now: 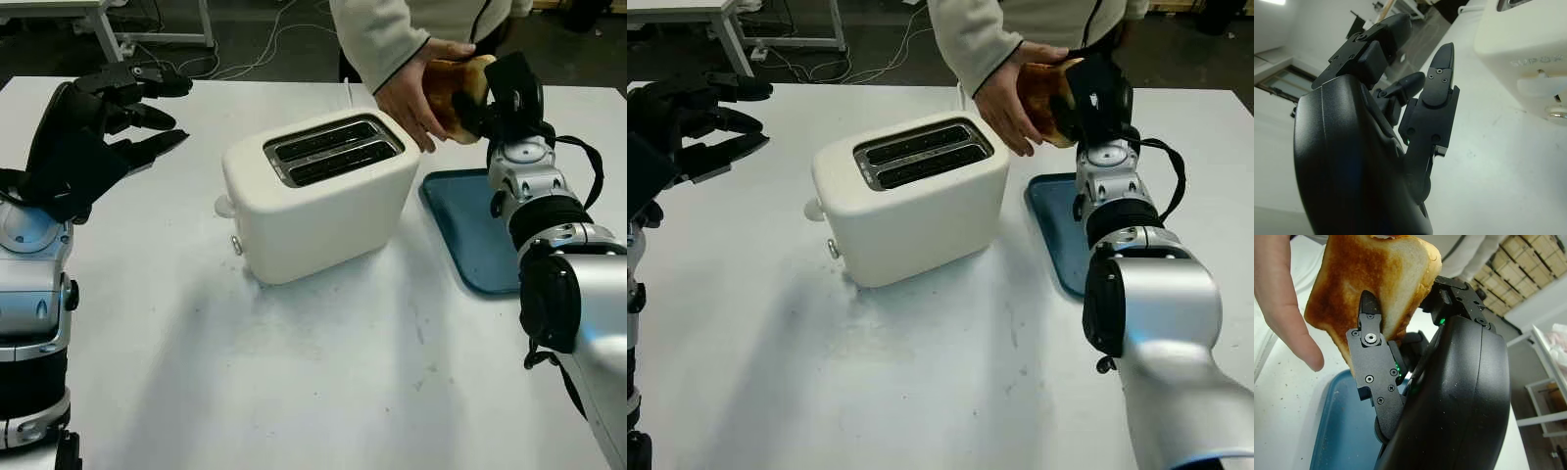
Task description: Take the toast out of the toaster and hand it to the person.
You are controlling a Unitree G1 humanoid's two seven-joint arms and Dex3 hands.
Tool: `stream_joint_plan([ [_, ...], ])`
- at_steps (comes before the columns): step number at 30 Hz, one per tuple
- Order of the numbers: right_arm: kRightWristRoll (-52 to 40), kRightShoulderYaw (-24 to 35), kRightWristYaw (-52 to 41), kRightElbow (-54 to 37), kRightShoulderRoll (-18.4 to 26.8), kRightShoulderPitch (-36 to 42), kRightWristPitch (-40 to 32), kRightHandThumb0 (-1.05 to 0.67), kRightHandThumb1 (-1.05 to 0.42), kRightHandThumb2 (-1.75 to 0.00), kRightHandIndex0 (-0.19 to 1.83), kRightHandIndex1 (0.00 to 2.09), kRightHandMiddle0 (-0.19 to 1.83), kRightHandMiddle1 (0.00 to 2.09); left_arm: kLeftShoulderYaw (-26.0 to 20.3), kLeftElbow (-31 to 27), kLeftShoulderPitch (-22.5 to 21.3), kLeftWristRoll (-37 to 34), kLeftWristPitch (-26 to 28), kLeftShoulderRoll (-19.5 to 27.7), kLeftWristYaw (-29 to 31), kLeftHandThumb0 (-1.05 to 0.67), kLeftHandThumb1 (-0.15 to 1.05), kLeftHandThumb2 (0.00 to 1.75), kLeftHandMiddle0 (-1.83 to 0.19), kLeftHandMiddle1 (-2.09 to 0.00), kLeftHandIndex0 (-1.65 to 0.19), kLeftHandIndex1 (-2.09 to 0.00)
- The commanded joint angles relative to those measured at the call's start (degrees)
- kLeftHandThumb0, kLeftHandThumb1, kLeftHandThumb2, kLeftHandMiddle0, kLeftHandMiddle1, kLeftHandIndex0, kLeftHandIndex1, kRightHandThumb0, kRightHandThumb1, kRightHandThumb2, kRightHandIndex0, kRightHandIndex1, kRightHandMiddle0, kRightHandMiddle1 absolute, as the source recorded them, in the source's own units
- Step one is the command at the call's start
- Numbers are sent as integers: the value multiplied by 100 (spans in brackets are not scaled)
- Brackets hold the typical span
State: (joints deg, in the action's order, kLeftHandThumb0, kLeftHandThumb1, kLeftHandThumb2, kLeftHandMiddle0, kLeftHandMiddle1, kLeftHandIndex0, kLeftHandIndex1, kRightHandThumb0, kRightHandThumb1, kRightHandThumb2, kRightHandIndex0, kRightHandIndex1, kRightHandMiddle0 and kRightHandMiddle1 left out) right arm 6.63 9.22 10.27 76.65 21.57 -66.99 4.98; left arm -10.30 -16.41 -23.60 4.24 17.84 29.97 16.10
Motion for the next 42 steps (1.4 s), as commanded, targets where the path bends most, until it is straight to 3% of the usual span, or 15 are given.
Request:
stream_joint_plan([
  [1, 4, 2, -31, -14, -8, -14, 22, -7, -92, -31, 69, 175, 32, 175, -23, -29, 64, -25, -41, 13, -13, -22, 92, 9, -42, -96, -54, -51],
  [18, -87, 35, -646, -18, 36, -49, -108, -12, -92, -35, 64, 175, 26, 175, 7, -60, 11, -14, 78, -5, -20, -21, 92, 10, -42, -96, -55, -51],
  [23, -101, -11, -1305, -36, 135, -15, -1, -26, -92, -31, 61, 175, 28, 175, 25, 2, 5, 14, -59, 16, -21, -22, 92, 9, -43, -96, -55, -52],
  [24, -151, 28, -1413, -38, 149, -16, -14, -31, -92, -26, 45, 168, 30, 148, 23, 33, 1, 5, -105, 16, -15, -22, 92, 9, -43, -96, -56, -52],
  [25, -187, 59, -1500, -39, 163, -16, -30, -36, -92, -22, 43, 150, 37, 124, 18, 44, -4, -12, -107, 8, -10, -22, 92, 9, -43, -97, -56, -52],
  [28, -153, 29, -1853, -56, 229, 13, 28, -48, -92, -21, 38, 66, 46, 39, 17, 41, -12, -32, -70, 7, 5, -23, 92, 9, -43, -97, -55, -53],
  [30, 41, -175, -2047, -90, 303, 48, 134, -57, -92, -19, 23, 23, 35, 10, 24, 40, -12, -21, -66, 27, 19, -23, 92, 9, -42, -97, -55, -53],
  [33, 471, -615, -2056, -123, 436, 87, 256, -77, -92, -21, 4, 3, 8, 1, 26, 16, -13, -16, -23, 26, 18, -23, 92, 9, -42, -97, -55, -53],
  [35, 738, -870, -1889, -135, 517, 111, 271, -88, -92, -19, 1, 1, 2, 0, 6, -9, -6, -47, 30, -3, 7, -23, 92, 9, -42, -97, -54, -53],
  [38, 1053, -1177, -1538, -165, 604, 183, 302, -84, -92, -14, 0, 0, 0, 0, -6, -21, 30, -42, 16, 11, 11, -23, 92, 9, -41, -97, -54, -53],
  [42, 790, -950, -1302, -388, 631, 556, 727, -68, -92, -7, 0, 0, 0, 0, -86, -75, 150, -93, 1, -9, 9, -26, 92, 10, -41, -96, -53, -52],
])
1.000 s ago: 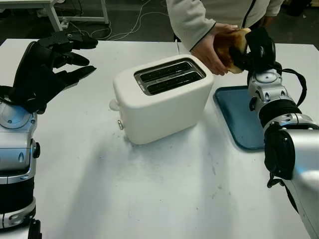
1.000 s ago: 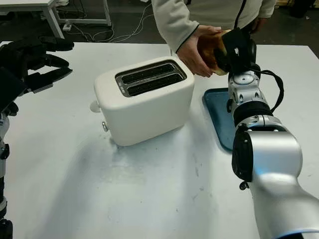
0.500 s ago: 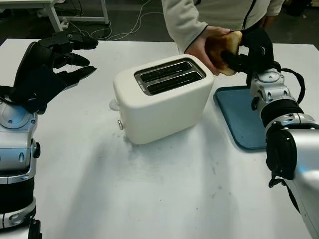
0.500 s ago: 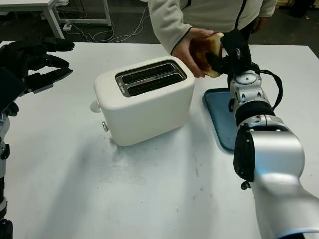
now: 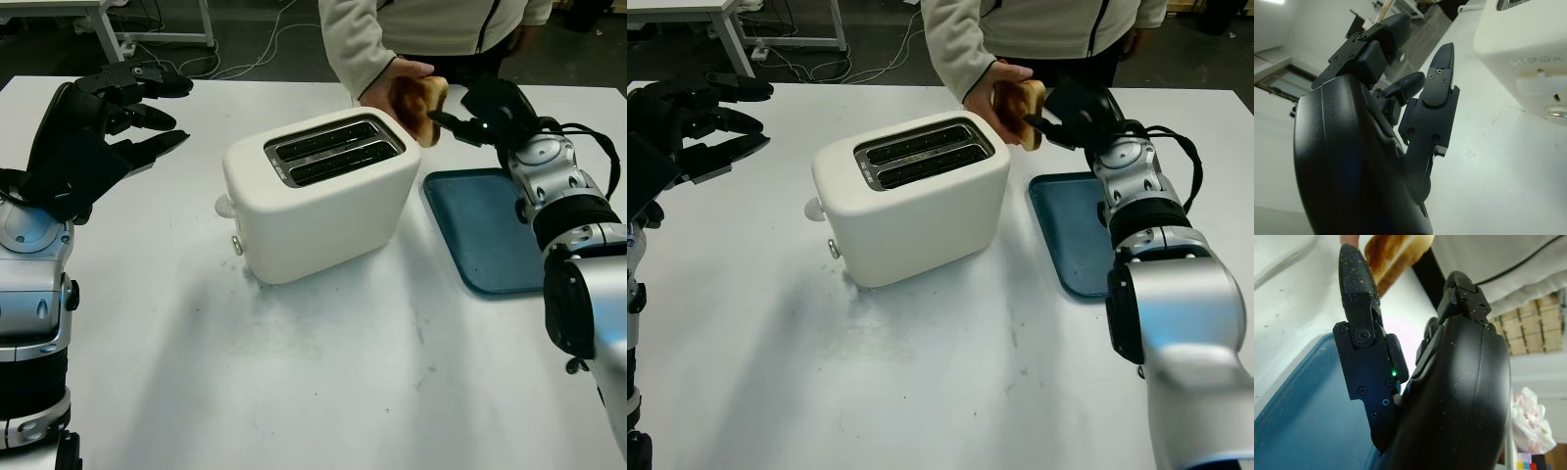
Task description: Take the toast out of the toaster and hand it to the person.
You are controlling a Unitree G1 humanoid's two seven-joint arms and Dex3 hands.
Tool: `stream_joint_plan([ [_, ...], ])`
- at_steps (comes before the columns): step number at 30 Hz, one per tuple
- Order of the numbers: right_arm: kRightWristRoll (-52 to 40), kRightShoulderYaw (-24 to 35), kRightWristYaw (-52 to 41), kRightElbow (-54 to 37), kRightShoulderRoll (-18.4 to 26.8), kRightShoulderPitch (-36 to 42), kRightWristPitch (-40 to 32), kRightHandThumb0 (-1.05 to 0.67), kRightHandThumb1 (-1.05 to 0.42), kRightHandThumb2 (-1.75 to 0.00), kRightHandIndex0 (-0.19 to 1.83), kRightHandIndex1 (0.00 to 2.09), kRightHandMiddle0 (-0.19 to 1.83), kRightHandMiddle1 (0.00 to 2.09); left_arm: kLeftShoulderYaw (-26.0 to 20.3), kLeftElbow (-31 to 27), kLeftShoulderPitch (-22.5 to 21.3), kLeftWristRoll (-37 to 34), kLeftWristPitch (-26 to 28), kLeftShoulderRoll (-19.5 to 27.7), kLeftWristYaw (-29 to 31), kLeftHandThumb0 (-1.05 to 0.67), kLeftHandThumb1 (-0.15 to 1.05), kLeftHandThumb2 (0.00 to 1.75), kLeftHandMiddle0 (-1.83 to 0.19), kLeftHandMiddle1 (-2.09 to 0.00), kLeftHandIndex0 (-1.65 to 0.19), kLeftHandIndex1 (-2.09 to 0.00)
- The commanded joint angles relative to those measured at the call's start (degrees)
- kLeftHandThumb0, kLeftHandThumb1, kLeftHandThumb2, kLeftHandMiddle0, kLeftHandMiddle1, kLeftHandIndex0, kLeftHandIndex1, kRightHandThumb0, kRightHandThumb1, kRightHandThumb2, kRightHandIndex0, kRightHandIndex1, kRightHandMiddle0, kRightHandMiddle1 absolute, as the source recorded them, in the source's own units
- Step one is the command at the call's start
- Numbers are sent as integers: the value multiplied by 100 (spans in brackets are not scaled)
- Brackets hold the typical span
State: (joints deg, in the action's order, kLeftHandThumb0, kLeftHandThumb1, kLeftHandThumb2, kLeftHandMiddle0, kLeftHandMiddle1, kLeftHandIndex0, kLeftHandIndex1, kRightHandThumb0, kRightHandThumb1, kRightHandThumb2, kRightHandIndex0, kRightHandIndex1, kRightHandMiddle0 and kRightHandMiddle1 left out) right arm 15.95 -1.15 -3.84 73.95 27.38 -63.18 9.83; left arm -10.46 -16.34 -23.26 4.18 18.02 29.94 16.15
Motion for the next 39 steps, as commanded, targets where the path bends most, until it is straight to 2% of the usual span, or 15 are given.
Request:
stream_joint_plan([
  [1, -184, 133, 196, -215, 58, 300, 364, -67, -92, -7, 0, 0, 0, 0, -93, -130, 154, -93, 24, -16, -8, -29, 92, 10, -41, -96, -53, -52],
  [4, -475, 366, 380, -945, 3, 900, 702, -55, -92, -9, 0, 0, 0, 0, -212, -333, 323, -142, 149, -74, -77, -33, 92, 11, -40, -94, -52, -51],
  [6, -740, 533, 341, -1918, -69, 1569, 917, -50, -92, -11, 0, 0, 0, 0, -282, -492, 488, -102, 110, -123, -188, -29, 92, 12, -42, -94, -53, -50],
  [8, -795, 584, 429, -3039, -145, 2279, 927, -55, -92, -13, 6, 3, 0, 0, -338, -627, 651, -66, 52, -155, -265, -23, 92, 15, -45, -93, -53, -48],
  [10, -986, 681, 410, -4405, -342, 3130, 742, -56, -92, -18, 4, 2, 0, 0, -423, -789, 860, -106, 38, -227, -321, -23, 92, 17, -46, -92, -52, -46],
  [14, -1259, 730, 489, -6835, -901, 4756, 144, -47, -92, -33, 3, 2, 4, 2, -592, -1169, 1332, -389, 129, -565, -388, -28, 92, 19, -44, -85, -52, -42],
  [19, -1193, 473, 528, -8213, -1508, 6047, -206, -41, -92, -49, 8, 3, 10, 3, -525, -1607, 1951, -321, 118, -1135, -727, -28, 92, 19, -43, -80, -50, -37],
  [23, -984, 251, 549, -8809, -1849, 6713, -367, -33, -92, -61, 9, 3, 10, 2, -410, -1874, 2454, -324, 9, -1653, -1001, -28, 92, 23, -42, -77, -50, -33],
  [27, -845, 70, 809, -9027, -2275, 7207, -301, -33, -92, -66, 10, 2, 11, 2, -78, -1865, 3013, -134, -571, -2213, -1356, -29, 92, 26, -39, -72, -47, -29],
  [32, -829, 5, 1071, -8818, -2710, 7345, -244, -33, -92, -66, 11, 3, 12, 1, 398, -1351, 3448, 229, -1584, -2691, -1840, -32, 92, 32, -31, -60, -40, -19],
  [35, -875, -48, 1141, -8580, -2894, 7343, -248, -34, -92, -67, 11, 2, 11, 1, 609, -850, 3614, 347, -2119, -2876, -2017, -33, 92, 36, -25, -53, -35, -14],
  [37, -901, -80, 1146, -8418, -2968, 7325, -206, -34, -92, -67, 10, 1, 10, 0, 702, -606, 3633, 353, -2196, -2948, -2046, -35, 92, 37, -25, -50, -35, -13],
  [39, -928, -118, 1083, -8352, -2994, 7318, -261, -35, -92, -67, 10, 1, 10, 0, 794, -456, 3623, 256, -2054, -2984, -1965, -37, 92, 37, -24, -48, -35, -11],
])
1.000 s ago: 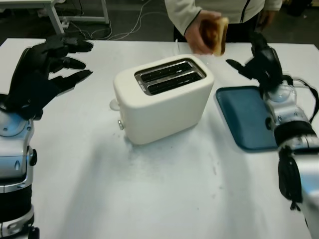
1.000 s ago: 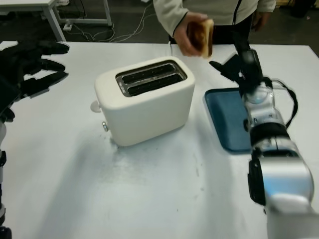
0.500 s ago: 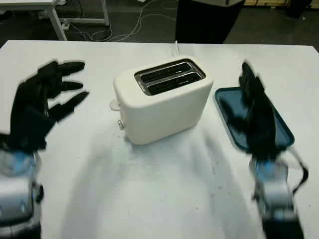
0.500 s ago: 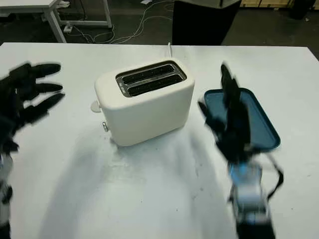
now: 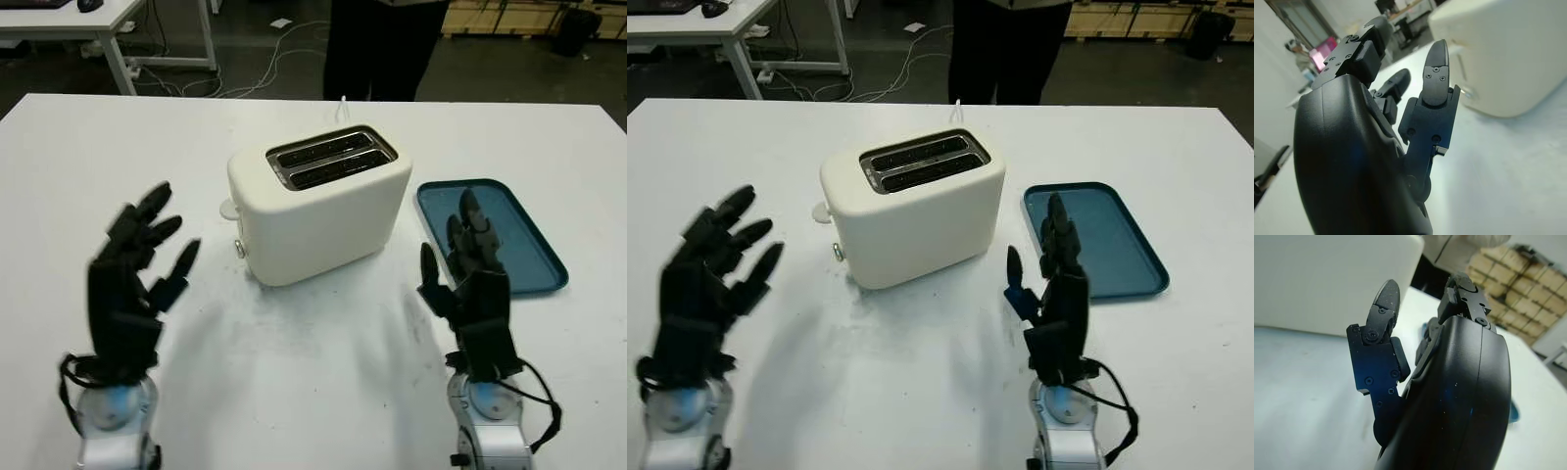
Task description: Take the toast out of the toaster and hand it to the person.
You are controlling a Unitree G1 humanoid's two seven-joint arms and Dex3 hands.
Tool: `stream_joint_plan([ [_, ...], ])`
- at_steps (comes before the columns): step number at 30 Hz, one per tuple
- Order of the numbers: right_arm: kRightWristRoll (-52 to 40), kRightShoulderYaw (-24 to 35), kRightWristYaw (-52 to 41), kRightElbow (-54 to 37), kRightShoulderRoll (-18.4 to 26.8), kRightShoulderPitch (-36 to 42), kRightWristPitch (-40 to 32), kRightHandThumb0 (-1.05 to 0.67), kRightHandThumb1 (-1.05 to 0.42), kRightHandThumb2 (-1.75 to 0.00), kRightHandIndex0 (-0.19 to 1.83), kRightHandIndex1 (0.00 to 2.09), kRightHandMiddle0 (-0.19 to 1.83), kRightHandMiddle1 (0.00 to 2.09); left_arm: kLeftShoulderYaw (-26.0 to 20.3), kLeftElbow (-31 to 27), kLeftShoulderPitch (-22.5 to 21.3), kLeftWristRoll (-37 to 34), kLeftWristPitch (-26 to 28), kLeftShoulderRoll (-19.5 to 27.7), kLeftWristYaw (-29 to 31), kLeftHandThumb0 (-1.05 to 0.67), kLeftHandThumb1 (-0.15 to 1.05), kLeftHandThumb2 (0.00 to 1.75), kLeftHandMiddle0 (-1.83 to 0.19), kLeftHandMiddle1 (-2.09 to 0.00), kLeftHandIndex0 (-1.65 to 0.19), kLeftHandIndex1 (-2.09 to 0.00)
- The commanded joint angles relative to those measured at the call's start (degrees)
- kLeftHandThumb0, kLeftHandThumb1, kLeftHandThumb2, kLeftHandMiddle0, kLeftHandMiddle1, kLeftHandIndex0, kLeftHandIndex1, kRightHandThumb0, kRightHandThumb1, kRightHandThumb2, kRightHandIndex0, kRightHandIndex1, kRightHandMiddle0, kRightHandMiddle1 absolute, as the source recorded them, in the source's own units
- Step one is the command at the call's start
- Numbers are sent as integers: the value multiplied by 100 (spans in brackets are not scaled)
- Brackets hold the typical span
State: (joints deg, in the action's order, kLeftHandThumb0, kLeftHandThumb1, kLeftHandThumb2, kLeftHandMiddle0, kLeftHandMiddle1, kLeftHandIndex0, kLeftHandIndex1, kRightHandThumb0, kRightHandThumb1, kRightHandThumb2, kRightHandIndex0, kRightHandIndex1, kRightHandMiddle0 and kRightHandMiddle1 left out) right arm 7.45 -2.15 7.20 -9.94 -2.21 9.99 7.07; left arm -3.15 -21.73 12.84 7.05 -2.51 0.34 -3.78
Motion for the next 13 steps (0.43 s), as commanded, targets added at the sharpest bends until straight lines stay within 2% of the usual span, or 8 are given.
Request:
stream_joint_plan([
  [1, -90, -32, -53, 50, -36, -4, -6, -36, -92, -67, 10, 1, 10, 0, 104, 182, 9, -22, 5, -4, 57, -36, 92, 37, -25, -47, -36, -11],
  [5, -138, -69, -147, 91, -26, -25, 16, -36, -92, -68, 10, 1, 9, 0, 173, 450, -36, -119, 47, 1, 145, -39, 92, 32, -29, -45, -39, -11],
  [8, -89, -74, -170, 158, 20, -58, 40, -37, -92, -68, 12, 2, 12, 1, 207, 307, -40, -139, 278, 32, 189, -43, 92, 31, -31, -43, -40, -10],
  [13, -115, -85, -229, 265, 55, -76, 139, -40, -92, -66, 15, 2, 14, 2, 211, 239, -41, -198, 274, 7, 200, -42, 92, 32, -32, -41, -40, -9],
])
